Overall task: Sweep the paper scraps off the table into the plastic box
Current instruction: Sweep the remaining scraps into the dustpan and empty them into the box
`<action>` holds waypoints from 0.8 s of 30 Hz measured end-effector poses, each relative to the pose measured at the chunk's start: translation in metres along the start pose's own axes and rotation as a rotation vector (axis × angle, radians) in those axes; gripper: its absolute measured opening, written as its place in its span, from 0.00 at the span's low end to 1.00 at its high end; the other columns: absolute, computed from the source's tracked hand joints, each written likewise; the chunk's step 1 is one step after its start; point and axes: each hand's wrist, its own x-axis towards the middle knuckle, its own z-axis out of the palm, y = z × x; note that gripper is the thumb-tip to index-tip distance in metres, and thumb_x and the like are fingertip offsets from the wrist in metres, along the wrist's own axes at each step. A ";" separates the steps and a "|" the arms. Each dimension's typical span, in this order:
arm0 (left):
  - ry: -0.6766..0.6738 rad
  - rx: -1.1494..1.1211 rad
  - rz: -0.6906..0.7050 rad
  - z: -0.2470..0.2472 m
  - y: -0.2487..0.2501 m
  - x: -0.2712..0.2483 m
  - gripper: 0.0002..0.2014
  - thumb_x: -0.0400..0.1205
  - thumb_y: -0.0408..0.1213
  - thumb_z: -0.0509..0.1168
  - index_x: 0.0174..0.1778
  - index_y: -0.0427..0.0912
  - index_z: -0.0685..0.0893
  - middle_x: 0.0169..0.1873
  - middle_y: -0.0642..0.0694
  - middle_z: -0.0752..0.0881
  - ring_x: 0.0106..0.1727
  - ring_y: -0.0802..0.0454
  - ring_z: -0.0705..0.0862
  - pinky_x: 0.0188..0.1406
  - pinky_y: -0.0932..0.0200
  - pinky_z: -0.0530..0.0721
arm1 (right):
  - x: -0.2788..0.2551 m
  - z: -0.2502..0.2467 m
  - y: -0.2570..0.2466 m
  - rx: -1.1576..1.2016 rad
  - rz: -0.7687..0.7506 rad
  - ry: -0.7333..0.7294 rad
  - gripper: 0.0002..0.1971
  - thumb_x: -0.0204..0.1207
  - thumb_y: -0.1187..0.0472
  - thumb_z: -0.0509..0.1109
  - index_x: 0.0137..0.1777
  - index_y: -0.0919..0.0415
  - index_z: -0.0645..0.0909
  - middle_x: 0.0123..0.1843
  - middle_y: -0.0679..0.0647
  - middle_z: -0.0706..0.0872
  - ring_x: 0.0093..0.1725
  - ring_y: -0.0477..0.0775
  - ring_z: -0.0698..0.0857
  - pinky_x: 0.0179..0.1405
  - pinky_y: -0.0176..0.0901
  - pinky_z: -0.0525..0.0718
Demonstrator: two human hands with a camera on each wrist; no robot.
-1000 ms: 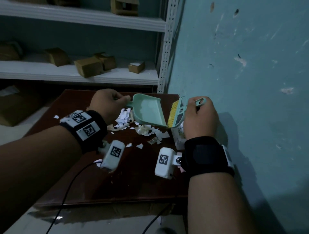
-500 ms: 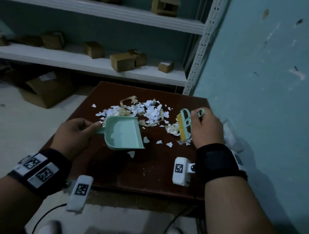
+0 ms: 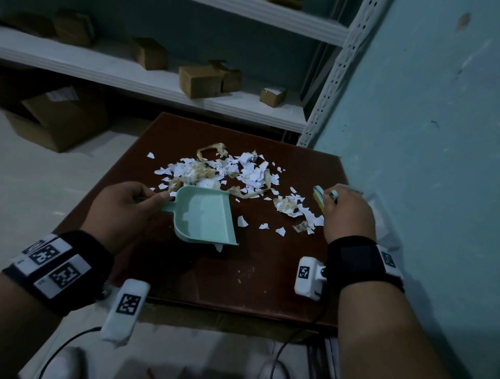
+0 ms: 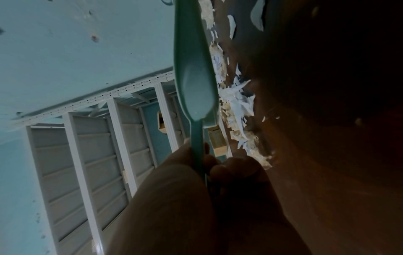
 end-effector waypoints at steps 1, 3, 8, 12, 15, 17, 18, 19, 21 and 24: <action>-0.006 0.000 -0.005 -0.001 0.000 0.001 0.16 0.81 0.50 0.77 0.34 0.42 0.89 0.21 0.45 0.84 0.24 0.43 0.81 0.30 0.49 0.83 | 0.001 0.004 0.000 -0.042 0.000 -0.030 0.13 0.90 0.54 0.60 0.58 0.57 0.86 0.54 0.61 0.86 0.50 0.63 0.82 0.44 0.48 0.71; -0.013 0.001 -0.008 -0.002 0.001 0.003 0.15 0.82 0.48 0.76 0.35 0.42 0.89 0.22 0.43 0.84 0.25 0.43 0.82 0.29 0.50 0.83 | 0.001 0.011 -0.002 -0.098 0.014 -0.073 0.14 0.91 0.54 0.59 0.60 0.56 0.86 0.54 0.61 0.85 0.48 0.62 0.81 0.43 0.48 0.70; -0.001 0.015 -0.027 -0.006 -0.002 0.006 0.14 0.81 0.48 0.77 0.36 0.42 0.90 0.24 0.40 0.85 0.25 0.43 0.81 0.31 0.48 0.84 | 0.001 0.024 -0.017 -0.096 -0.005 -0.153 0.15 0.90 0.53 0.60 0.64 0.55 0.87 0.53 0.57 0.83 0.48 0.59 0.81 0.44 0.48 0.73; -0.002 0.030 -0.023 -0.009 -0.004 0.009 0.15 0.80 0.49 0.77 0.34 0.42 0.89 0.21 0.44 0.85 0.24 0.41 0.82 0.34 0.40 0.89 | -0.008 0.019 -0.050 -0.008 -0.134 -0.229 0.15 0.90 0.53 0.60 0.61 0.57 0.87 0.48 0.49 0.78 0.46 0.52 0.79 0.46 0.46 0.75; -0.004 0.032 -0.016 -0.009 -0.002 0.011 0.16 0.81 0.49 0.77 0.34 0.42 0.90 0.20 0.45 0.85 0.25 0.39 0.84 0.35 0.40 0.89 | -0.017 0.012 -0.070 0.001 -0.238 -0.251 0.15 0.90 0.52 0.60 0.59 0.57 0.87 0.47 0.49 0.80 0.46 0.51 0.80 0.46 0.46 0.76; -0.007 0.019 -0.015 -0.008 -0.002 0.012 0.16 0.81 0.49 0.77 0.34 0.42 0.90 0.21 0.46 0.84 0.25 0.40 0.83 0.33 0.42 0.88 | -0.015 0.008 -0.073 0.023 -0.242 -0.204 0.15 0.90 0.52 0.60 0.59 0.57 0.86 0.48 0.50 0.81 0.46 0.51 0.81 0.45 0.47 0.78; -0.011 0.011 -0.017 -0.007 -0.002 0.012 0.15 0.81 0.49 0.77 0.34 0.42 0.90 0.22 0.44 0.85 0.25 0.41 0.82 0.32 0.44 0.86 | -0.012 0.005 -0.071 0.042 -0.218 -0.165 0.14 0.90 0.52 0.60 0.59 0.57 0.86 0.47 0.50 0.81 0.45 0.51 0.80 0.44 0.47 0.78; -0.016 0.003 -0.020 -0.006 -0.003 0.012 0.15 0.81 0.49 0.77 0.35 0.42 0.90 0.22 0.43 0.85 0.25 0.41 0.82 0.31 0.45 0.86 | -0.008 0.002 -0.068 0.055 -0.185 -0.121 0.14 0.90 0.52 0.60 0.60 0.56 0.87 0.47 0.49 0.80 0.45 0.51 0.79 0.44 0.46 0.75; -0.023 -0.007 -0.033 -0.005 -0.003 0.013 0.15 0.81 0.49 0.76 0.35 0.42 0.90 0.23 0.42 0.85 0.25 0.42 0.82 0.31 0.46 0.85 | 0.000 0.002 -0.057 0.037 -0.118 -0.039 0.14 0.90 0.52 0.61 0.64 0.54 0.87 0.47 0.50 0.79 0.45 0.54 0.78 0.44 0.46 0.71; -0.021 0.017 -0.027 -0.004 -0.004 0.014 0.15 0.81 0.49 0.76 0.35 0.43 0.90 0.23 0.44 0.86 0.25 0.43 0.83 0.31 0.46 0.86 | 0.012 0.017 -0.038 -0.062 -0.013 -0.050 0.16 0.90 0.48 0.61 0.70 0.48 0.85 0.57 0.55 0.86 0.56 0.61 0.83 0.45 0.50 0.75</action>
